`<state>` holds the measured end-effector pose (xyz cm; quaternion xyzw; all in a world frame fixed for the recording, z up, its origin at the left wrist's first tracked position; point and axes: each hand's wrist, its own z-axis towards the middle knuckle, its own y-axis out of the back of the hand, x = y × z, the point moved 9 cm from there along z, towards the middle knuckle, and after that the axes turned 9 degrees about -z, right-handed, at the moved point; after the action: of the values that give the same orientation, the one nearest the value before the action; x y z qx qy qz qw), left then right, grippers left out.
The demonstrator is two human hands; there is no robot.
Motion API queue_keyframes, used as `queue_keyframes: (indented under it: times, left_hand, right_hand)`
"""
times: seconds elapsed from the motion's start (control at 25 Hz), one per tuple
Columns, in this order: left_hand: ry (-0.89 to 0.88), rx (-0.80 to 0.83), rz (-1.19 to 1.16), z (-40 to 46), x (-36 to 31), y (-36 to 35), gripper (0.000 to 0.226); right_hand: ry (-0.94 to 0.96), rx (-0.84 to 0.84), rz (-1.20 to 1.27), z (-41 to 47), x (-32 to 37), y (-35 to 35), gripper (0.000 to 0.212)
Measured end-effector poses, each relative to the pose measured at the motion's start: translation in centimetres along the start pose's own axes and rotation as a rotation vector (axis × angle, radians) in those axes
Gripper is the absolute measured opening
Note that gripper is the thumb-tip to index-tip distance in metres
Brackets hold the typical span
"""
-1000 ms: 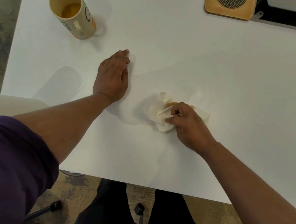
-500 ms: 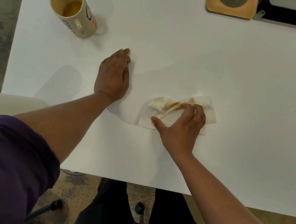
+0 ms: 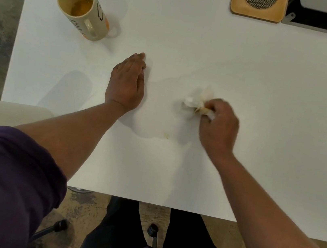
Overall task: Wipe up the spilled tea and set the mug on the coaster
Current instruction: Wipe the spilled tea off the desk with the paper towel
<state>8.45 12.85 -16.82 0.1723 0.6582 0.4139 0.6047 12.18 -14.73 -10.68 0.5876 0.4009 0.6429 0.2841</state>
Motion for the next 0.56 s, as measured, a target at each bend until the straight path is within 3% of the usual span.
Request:
queue_keyframes:
  times: [0.16,0.36,0.56]
  left_hand:
    - [0.005,0.005,0.006,0.0,0.0,0.0,0.024]
    - [0.002,0.0,0.009,0.0,-0.1,0.1,0.025]
    - [0.002,0.01,0.012,0.0,-0.1,0.1,0.026]
  right_hand:
    - [-0.015,-0.147,-0.228,6.6,-2.1,2.5,0.024]
    - [0.101,0.204,-0.377,7.7,-3.9,-2.8,0.054]
    - [0.185,0.253,-0.203,5.2,-1.6,-5.1,0.062]
